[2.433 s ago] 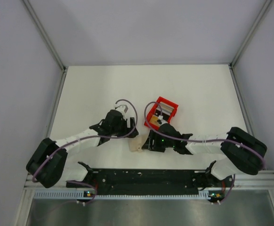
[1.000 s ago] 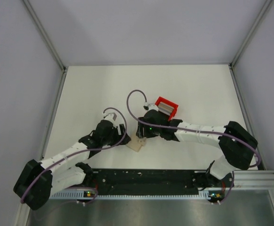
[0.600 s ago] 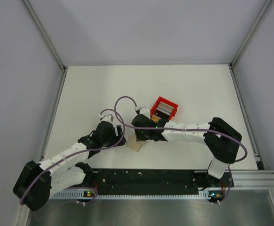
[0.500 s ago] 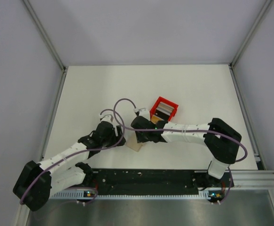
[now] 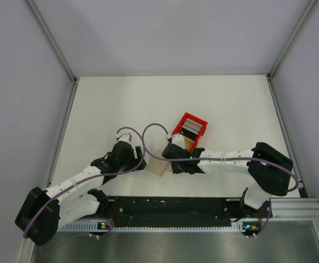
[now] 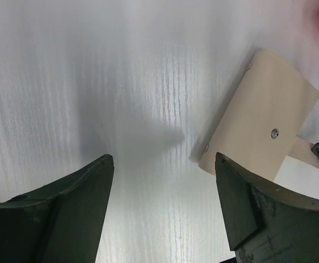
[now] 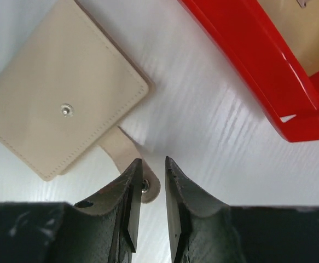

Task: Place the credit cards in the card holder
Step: Open the card holder at the center of the board.

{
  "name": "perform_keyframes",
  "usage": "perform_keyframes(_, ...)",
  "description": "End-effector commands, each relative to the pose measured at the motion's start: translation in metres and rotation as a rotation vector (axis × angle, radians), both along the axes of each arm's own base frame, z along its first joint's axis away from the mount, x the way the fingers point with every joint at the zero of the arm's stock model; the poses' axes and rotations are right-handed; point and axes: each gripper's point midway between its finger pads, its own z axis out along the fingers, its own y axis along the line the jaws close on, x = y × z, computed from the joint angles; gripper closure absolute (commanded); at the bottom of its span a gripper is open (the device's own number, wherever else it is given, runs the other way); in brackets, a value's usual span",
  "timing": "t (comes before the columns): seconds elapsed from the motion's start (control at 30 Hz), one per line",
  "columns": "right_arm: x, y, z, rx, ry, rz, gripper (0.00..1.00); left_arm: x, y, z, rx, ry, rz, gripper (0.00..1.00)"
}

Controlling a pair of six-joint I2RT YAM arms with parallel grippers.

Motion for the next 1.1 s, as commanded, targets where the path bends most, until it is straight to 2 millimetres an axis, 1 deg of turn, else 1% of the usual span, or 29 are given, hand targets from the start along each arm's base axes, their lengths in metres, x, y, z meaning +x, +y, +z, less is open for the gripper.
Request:
perform_keyframes(0.0,-0.004,-0.001,0.003,0.074,-0.015,-0.029,0.78,0.012,-0.009,0.017,-0.038,-0.066,-0.014,0.22)
perform_keyframes(0.07,-0.007,-0.003,-0.004,0.07,-0.003,-0.028,0.8,0.012,-0.012,0.019,-0.052,-0.068,-0.026,0.22)
perform_keyframes(0.17,-0.006,-0.007,-0.013,0.047,-0.003,-0.041,0.8,0.012,-0.014,0.019,-0.059,-0.069,-0.038,0.23)
perform_keyframes(0.27,-0.004,-0.007,-0.016,0.046,-0.003,-0.039,0.8,0.01,-0.015,0.019,-0.062,-0.065,-0.042,0.23)
perform_keyframes(0.33,-0.001,-0.006,-0.011,0.062,-0.01,-0.039,0.8,0.009,-0.016,0.02,-0.075,-0.062,-0.043,0.24)
perform_keyframes(0.4,0.008,-0.006,-0.001,0.101,-0.019,-0.046,0.78,0.008,-0.018,0.021,-0.09,-0.058,-0.039,0.24)
perform_keyframes(0.5,0.021,0.002,0.016,0.211,0.003,-0.033,0.76,0.009,-0.021,0.026,-0.11,-0.062,-0.035,0.24)
perform_keyframes(0.6,0.034,0.004,0.032,0.283,0.006,-0.03,0.74,0.011,-0.02,0.033,-0.104,-0.074,-0.029,0.23)
perform_keyframes(0.67,0.037,0.011,0.043,0.329,0.02,0.0,0.7,0.017,-0.017,0.04,-0.078,-0.088,-0.016,0.22)
perform_keyframes(0.73,0.037,0.017,0.051,0.364,0.033,0.014,0.69,0.023,-0.017,0.049,-0.064,-0.108,-0.016,0.2)
perform_keyframes(0.8,0.036,0.022,0.051,0.388,0.064,0.013,0.69,0.029,-0.016,0.053,-0.048,-0.118,-0.008,0.19)
perform_keyframes(0.9,0.035,0.031,0.046,0.413,0.127,0.008,0.68,0.035,-0.019,0.052,-0.038,-0.116,-0.008,0.18)
perform_keyframes(1.07,0.04,0.039,0.037,0.446,0.193,-0.016,0.57,0.033,-0.027,0.038,-0.045,-0.065,-0.036,0.18)
